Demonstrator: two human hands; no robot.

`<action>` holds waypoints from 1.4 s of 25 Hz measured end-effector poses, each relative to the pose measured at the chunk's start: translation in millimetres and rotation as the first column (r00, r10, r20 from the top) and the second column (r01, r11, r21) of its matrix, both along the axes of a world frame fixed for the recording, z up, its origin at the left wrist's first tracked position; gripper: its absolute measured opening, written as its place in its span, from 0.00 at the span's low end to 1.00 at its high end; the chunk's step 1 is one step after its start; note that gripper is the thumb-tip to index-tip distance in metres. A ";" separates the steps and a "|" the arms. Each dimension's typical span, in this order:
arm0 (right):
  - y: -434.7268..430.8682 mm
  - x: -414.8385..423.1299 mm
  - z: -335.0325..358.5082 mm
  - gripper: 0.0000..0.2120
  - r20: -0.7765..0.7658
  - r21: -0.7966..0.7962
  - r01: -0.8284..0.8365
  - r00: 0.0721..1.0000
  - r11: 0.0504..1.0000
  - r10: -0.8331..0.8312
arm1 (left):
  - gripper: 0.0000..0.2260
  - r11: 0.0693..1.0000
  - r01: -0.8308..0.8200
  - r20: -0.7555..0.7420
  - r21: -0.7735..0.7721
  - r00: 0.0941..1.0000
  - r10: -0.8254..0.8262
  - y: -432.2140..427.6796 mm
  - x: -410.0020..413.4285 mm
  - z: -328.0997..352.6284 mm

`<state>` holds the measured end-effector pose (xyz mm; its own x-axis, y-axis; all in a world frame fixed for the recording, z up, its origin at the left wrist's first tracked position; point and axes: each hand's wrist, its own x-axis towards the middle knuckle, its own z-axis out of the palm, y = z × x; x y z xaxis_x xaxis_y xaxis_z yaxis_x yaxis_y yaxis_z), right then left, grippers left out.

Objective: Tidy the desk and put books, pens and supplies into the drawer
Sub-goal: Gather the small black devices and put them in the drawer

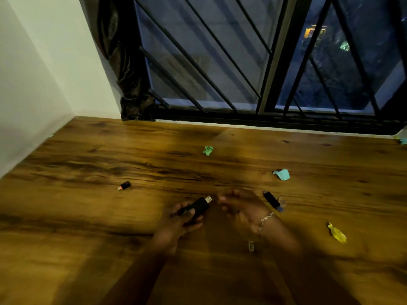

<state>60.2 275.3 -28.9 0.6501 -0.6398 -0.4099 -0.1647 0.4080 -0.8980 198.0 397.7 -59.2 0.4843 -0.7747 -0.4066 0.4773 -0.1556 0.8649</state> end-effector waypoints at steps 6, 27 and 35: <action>21.9 25.0 -3.9 0.06 -0.044 -0.010 -0.099 0.994 0.995 0.099 | 0.07 1.000 -0.002 0.033 -0.019 0.999 0.002 2.6 -3.4 3.1; 11.1 28.2 13.6 0.07 -0.107 -0.130 -0.291 0.955 0.948 0.278 | 0.09 0.993 -0.022 0.302 -0.118 0.952 0.057 8.6 26.3 39.0; 29.0 37.6 11.9 0.12 -0.117 -0.215 -0.453 0.891 0.865 0.438 | 0.05 0.989 0.045 0.422 -0.140 0.906 0.019 -2.8 34.9 41.9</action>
<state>97.8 304.3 -17.0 0.8664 -0.3692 -0.3362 -0.3381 0.0616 -0.9391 232.9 394.9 -17.3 0.5752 -0.8164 -0.0510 0.0619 -0.0187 0.9979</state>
